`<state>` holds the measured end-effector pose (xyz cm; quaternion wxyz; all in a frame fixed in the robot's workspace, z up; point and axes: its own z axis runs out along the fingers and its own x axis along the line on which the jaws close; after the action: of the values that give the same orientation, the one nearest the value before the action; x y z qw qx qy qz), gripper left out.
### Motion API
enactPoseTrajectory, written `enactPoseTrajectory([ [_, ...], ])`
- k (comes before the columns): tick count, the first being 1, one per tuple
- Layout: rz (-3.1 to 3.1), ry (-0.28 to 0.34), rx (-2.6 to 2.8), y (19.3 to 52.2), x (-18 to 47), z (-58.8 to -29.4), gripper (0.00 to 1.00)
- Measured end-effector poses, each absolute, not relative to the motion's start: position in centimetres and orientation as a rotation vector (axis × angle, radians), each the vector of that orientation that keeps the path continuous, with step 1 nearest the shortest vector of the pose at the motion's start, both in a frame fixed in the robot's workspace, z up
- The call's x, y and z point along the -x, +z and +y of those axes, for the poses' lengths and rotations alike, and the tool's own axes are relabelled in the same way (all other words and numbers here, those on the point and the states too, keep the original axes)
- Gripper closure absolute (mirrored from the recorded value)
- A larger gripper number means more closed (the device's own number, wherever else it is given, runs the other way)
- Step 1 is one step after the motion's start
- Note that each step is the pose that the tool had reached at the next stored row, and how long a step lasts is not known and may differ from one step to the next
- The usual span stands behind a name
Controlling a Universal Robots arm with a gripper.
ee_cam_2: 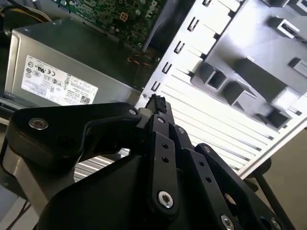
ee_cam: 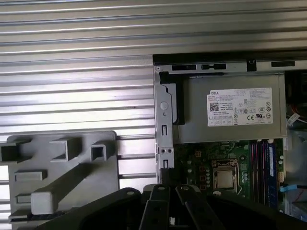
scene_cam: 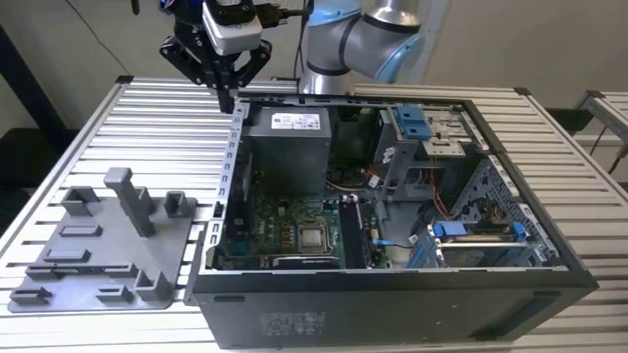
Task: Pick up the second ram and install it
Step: 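Reach for the second ram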
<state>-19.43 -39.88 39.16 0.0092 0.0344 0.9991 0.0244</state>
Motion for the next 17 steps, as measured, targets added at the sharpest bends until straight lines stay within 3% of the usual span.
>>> enactPoseTrajectory([
  [17, 3.12, 0.078, -0.107, 39.2, 23.9, -39.9, 0.89],
])
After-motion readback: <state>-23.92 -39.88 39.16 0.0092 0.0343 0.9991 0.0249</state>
